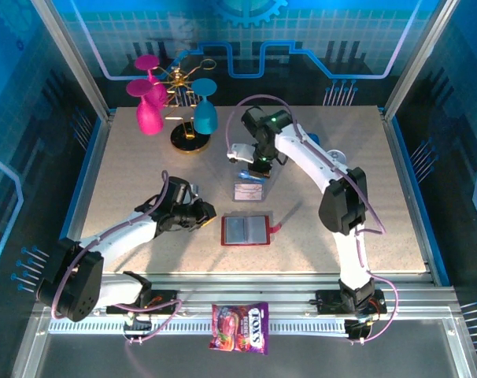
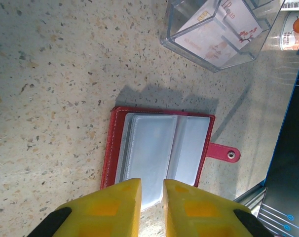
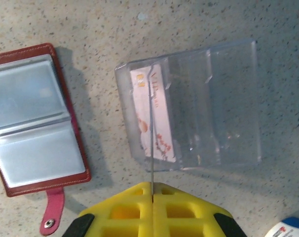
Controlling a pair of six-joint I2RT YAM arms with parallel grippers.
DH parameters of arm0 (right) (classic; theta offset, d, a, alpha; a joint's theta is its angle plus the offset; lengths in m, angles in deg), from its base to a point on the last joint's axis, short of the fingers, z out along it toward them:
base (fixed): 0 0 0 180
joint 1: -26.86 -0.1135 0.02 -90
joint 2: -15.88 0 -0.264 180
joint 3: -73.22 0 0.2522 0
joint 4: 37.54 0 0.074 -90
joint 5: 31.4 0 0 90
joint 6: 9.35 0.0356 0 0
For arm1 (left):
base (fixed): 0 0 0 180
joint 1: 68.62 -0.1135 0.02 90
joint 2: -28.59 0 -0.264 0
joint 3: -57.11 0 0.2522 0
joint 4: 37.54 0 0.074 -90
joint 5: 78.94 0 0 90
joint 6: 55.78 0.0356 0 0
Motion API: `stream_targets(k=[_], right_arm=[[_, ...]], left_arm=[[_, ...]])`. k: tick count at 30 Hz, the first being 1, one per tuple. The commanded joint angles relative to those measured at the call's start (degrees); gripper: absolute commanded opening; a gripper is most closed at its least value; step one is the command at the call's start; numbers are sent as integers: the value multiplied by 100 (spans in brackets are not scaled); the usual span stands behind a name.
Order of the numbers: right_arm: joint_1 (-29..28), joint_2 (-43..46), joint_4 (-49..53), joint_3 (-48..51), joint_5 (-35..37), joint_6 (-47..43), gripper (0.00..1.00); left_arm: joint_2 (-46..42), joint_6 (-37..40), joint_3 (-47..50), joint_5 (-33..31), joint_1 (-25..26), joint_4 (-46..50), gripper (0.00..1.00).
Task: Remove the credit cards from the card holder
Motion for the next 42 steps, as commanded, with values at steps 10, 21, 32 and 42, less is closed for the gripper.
stream_targets(k=[10,21,32,42], right_arm=[[19,-1317,929,-1714,43,-409,0],[84,-1750,1219,-1735,-152,-490,0],[123,-1739,931,-1680,-18,-345,19],[223,-1175,196,-1235,304,-105,21]], left_arm=[[-37,144,-25,67,-145,99,20],[109,155,1,141,-207,64,20],[114,153,-6,133,-225,74,20],[207,120,-61,177,-224,28,21]])
